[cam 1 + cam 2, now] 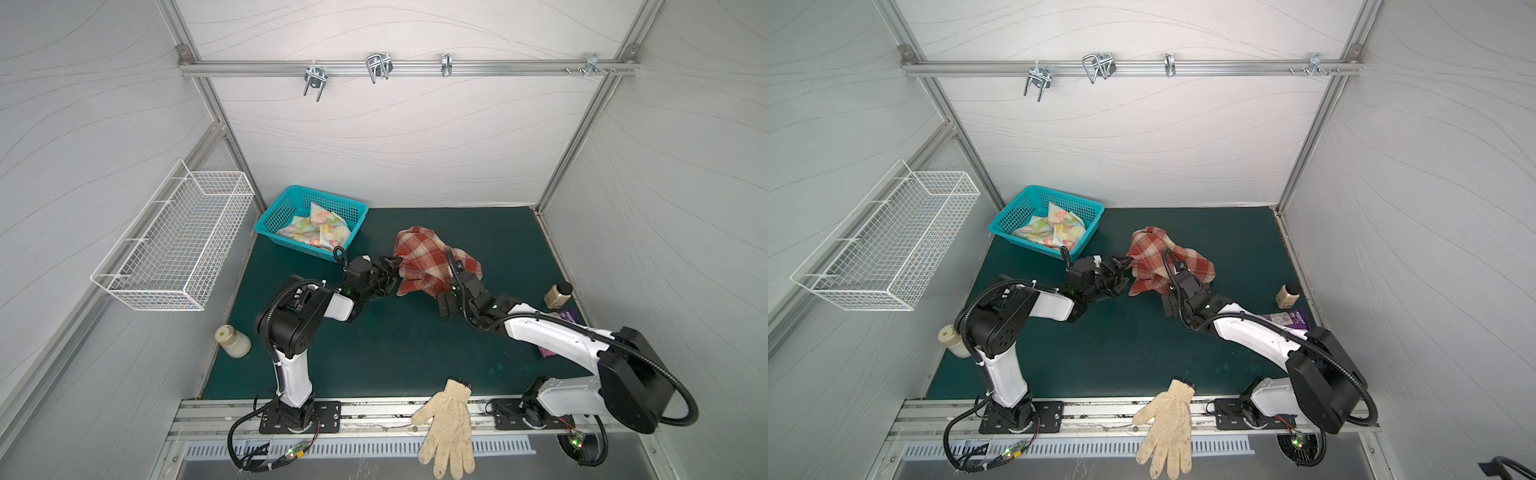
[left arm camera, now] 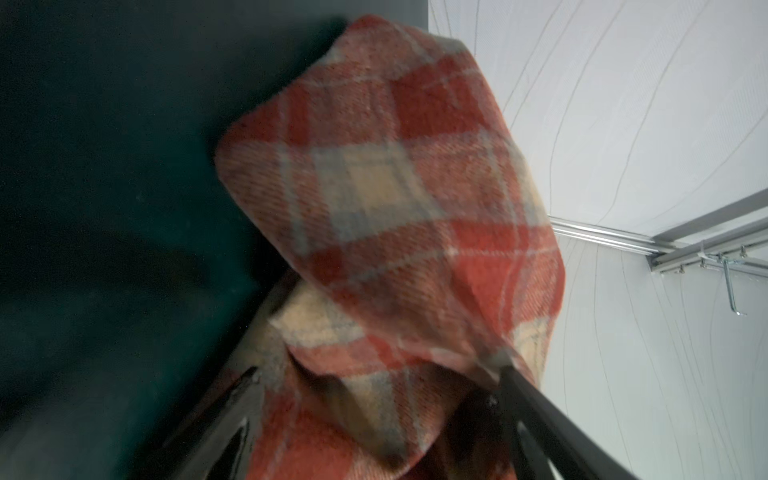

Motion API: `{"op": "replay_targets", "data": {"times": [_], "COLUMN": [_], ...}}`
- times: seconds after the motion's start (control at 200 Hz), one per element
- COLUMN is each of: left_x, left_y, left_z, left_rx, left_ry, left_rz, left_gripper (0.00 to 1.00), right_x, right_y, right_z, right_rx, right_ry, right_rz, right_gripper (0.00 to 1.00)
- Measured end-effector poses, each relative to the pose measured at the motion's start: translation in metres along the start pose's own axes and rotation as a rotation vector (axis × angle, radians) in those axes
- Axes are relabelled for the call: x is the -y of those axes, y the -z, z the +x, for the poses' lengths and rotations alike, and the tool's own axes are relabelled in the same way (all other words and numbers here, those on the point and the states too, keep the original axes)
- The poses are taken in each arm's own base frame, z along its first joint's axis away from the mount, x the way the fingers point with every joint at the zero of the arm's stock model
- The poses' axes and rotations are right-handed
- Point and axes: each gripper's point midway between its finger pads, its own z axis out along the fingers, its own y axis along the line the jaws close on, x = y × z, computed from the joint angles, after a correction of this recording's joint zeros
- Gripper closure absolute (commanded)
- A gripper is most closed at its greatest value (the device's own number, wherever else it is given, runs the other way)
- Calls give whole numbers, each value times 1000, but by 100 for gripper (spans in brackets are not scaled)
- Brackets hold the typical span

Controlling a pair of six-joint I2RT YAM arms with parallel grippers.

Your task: Fold and stack the skirts

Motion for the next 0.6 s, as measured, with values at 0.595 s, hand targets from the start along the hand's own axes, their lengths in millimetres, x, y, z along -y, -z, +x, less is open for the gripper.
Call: {"op": "replay_targets", "data": {"times": [0.595], "left_x": [26], "left_y": [-15], "left_z": [-30], "left_rx": [45], "left_ry": [3], "left_rz": [49], "left_gripper": [22], "right_x": [-1], "right_y": [0], "right_z": [0], "right_rx": [-1], "right_ry": [-3], "right_rz": [-6], "right_gripper": [1]}}
